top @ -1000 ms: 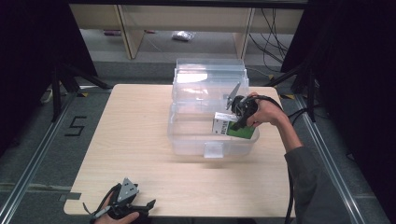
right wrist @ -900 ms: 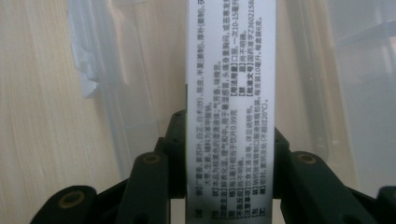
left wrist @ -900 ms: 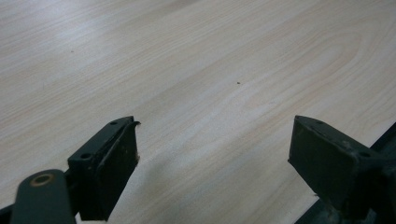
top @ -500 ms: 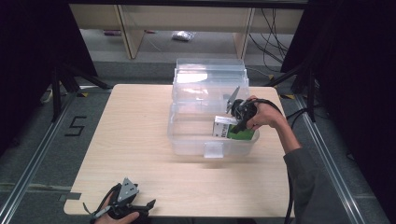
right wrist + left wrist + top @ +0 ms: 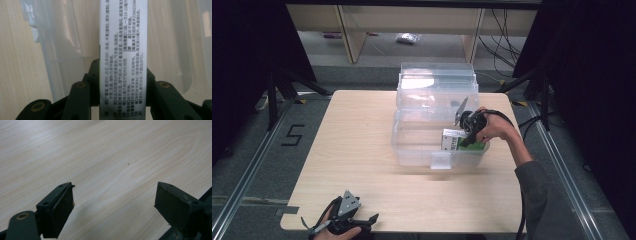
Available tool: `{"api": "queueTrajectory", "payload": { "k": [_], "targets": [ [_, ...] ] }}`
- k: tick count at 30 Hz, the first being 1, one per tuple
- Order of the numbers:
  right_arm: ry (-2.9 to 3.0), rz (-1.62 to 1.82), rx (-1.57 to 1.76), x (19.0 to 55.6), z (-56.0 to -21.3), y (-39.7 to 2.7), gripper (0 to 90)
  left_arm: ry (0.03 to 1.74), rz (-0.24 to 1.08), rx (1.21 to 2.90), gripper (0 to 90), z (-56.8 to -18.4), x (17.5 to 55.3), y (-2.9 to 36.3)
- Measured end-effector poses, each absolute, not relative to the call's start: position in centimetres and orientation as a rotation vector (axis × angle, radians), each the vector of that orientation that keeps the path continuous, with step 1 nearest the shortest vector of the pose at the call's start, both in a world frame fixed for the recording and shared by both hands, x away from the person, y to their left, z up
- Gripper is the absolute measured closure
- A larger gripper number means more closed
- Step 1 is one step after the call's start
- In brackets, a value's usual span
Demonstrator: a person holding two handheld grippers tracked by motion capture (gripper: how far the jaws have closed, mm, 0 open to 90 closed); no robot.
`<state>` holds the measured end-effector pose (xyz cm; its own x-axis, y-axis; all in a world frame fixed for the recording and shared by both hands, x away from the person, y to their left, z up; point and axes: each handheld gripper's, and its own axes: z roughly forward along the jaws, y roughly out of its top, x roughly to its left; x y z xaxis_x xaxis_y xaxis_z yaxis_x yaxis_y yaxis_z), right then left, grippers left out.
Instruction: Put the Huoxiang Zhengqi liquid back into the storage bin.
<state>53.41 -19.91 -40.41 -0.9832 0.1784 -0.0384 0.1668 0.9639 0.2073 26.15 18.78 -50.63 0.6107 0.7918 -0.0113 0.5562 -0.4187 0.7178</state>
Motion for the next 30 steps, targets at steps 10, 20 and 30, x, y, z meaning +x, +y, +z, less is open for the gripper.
{"api": "queueTrajectory", "payload": {
  "k": [10, 20, 30],
  "targets": [
    [3.084, 0.325, 0.293, 53.2, -41.5, -20.2, 63.3, 1.059, 0.431, 2.134, 14.9, -50.7, 26.2, 18.8],
    [3.050, 0.453, 0.374, 52.3, -39.2, -20.8, 58.9, 1.057, 0.418, 2.160, 14.9, -50.5, 26.2, 18.8],
    [2.963, 0.586, 0.496, 51.4, -37.0, -21.8, 49.7, 1.071, 0.443, 2.114, 14.9, -50.8, 26.2, 18.6]
  ]
}}
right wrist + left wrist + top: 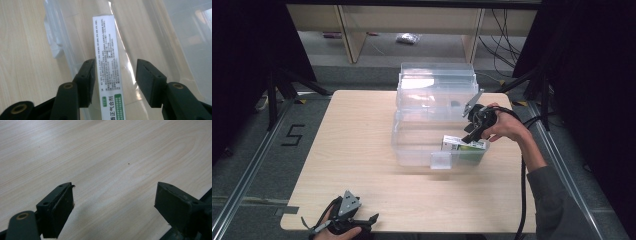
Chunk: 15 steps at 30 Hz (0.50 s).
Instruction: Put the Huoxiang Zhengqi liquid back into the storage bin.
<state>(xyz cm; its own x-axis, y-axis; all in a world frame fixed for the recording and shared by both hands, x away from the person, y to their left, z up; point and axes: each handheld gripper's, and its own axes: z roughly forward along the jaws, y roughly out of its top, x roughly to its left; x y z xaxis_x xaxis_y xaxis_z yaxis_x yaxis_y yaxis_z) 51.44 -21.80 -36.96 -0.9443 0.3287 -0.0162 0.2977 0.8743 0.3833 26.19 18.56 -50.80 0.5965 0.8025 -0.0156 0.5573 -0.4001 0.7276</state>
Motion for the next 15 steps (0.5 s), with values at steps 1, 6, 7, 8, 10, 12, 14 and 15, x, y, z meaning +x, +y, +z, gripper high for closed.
{"api": "queueTrajectory", "payload": {
  "k": [1, 6, 7, 8, 10, 12, 14, 15],
  "targets": [
    [2.943, 0.593, 0.524, 51.3, -36.8, -21.9, 47.0, 1.069, 0.442, 2.113, 14.9, -50.8, 26.2, 18.6],
    [2.878, 0.655, 0.651, 51.1, -36.3, -22.0, 43.4, 1.069, 0.441, 2.113, 14.9, -50.8, 26.2, 18.6],
    [2.864, 0.673, 0.653, 51.1, -36.2, -22.0, 43.0, 1.070, 0.437, 2.115, 14.9, -50.8, 26.2, 18.6],
    [2.864, 0.673, 0.653, 51.1, -36.2, -22.0, 43.0, 1.070, 0.437, 2.115, 14.9, -50.8, 26.2, 18.6],
    [2.822, 0.692, 0.720, 50.8, -35.8, -22.0, 40.5, 1.072, 0.441, 2.108, 14.9, -50.8, 26.2, 18.6],
    [2.798, 0.713, 0.731, 50.8, -35.7, -22.1, 39.5, 1.072, 0.440, 2.105, 14.9, -50.8, 26.2, 18.5],
    [2.797, 0.725, 0.738, 50.7, -35.6, -22.1, 39.1, 1.072, 0.442, 2.104, 14.9, -50.8, 26.2, 18.5],
    [2.768, 0.756, 0.770, 50.7, -35.5, -22.2, 37.9, 1.074, 0.440, 2.103, 14.9, -50.8, 26.2, 18.5]
  ]
}}
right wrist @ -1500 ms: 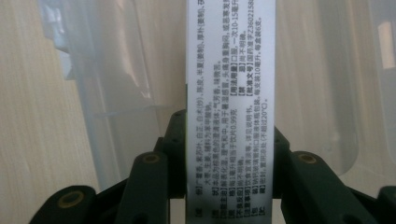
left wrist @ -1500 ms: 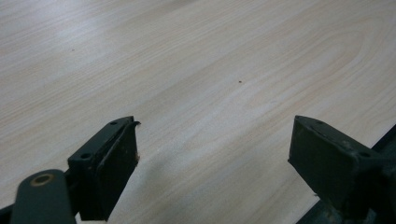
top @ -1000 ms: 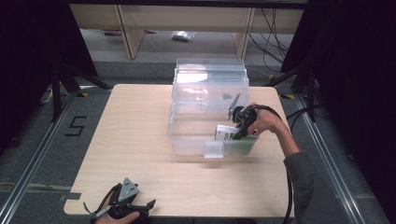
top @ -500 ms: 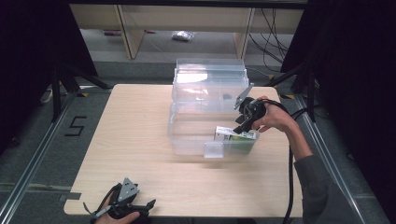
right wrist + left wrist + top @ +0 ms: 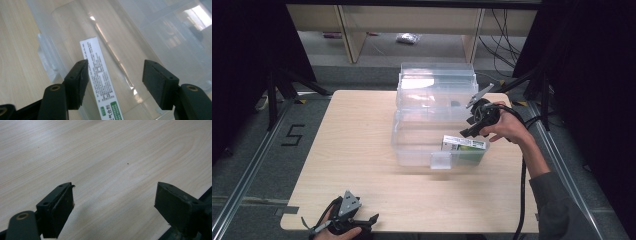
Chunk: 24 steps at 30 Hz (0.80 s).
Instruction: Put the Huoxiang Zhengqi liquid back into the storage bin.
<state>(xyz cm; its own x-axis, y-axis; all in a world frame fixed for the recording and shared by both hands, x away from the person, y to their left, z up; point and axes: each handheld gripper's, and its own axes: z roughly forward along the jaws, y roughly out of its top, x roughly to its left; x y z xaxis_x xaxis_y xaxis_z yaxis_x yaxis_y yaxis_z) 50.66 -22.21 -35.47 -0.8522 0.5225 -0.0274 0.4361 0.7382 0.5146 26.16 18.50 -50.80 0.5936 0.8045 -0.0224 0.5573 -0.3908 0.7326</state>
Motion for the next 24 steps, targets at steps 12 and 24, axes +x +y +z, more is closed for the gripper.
{"api": "queueTrajectory", "payload": {
  "k": [12, 24],
  "targets": [
    [2.679, 0.821, 0.959, 49.7, -36.1, -22.3, 30.1, 1.073, 0.441, 2.099, 14.9, -50.8, 26.1, 18.5],
    [2.586, 0.912, 1.036, 48.4, -36.0, -22.5, 27.0, 1.073, 0.440, 2.104, 14.9, -50.7, 26.1, 18.5]
  ]
}}
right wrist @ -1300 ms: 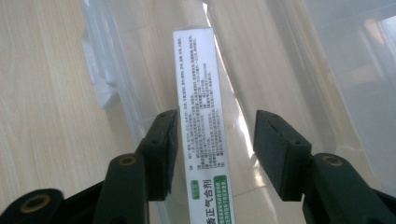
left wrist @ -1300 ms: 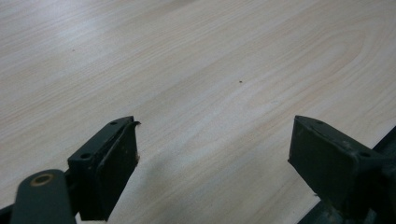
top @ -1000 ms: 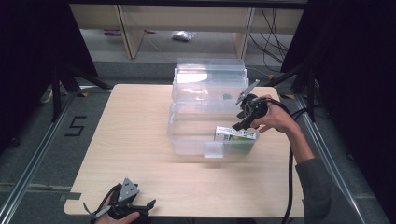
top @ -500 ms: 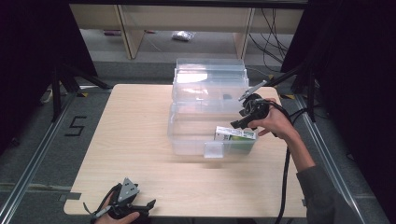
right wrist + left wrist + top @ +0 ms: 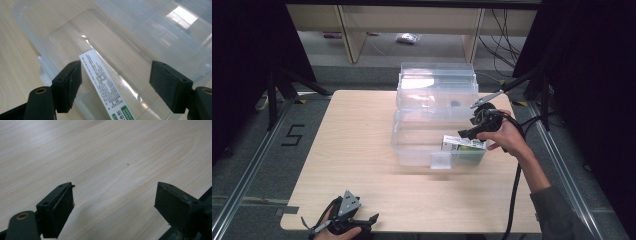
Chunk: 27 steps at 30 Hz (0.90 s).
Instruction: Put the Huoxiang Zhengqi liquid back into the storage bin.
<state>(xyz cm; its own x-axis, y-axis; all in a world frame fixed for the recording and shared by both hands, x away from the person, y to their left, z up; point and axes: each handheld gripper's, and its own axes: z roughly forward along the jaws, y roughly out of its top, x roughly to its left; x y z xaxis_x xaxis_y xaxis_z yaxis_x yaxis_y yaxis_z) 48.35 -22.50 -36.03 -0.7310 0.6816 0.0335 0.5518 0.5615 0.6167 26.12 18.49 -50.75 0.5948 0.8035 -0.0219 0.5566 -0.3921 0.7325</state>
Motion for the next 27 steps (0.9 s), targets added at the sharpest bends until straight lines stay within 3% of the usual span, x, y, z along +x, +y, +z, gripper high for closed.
{"api": "queueTrajectory", "payload": {
  "k": [27],
  "targets": [
    [2.429, 1.071, 1.028, 44.3, -36.3, -23.3, 22.5, 1.036, 0.434, 2.155, 14.9, -50.5, 26.1, 18.8]
  ]
}}
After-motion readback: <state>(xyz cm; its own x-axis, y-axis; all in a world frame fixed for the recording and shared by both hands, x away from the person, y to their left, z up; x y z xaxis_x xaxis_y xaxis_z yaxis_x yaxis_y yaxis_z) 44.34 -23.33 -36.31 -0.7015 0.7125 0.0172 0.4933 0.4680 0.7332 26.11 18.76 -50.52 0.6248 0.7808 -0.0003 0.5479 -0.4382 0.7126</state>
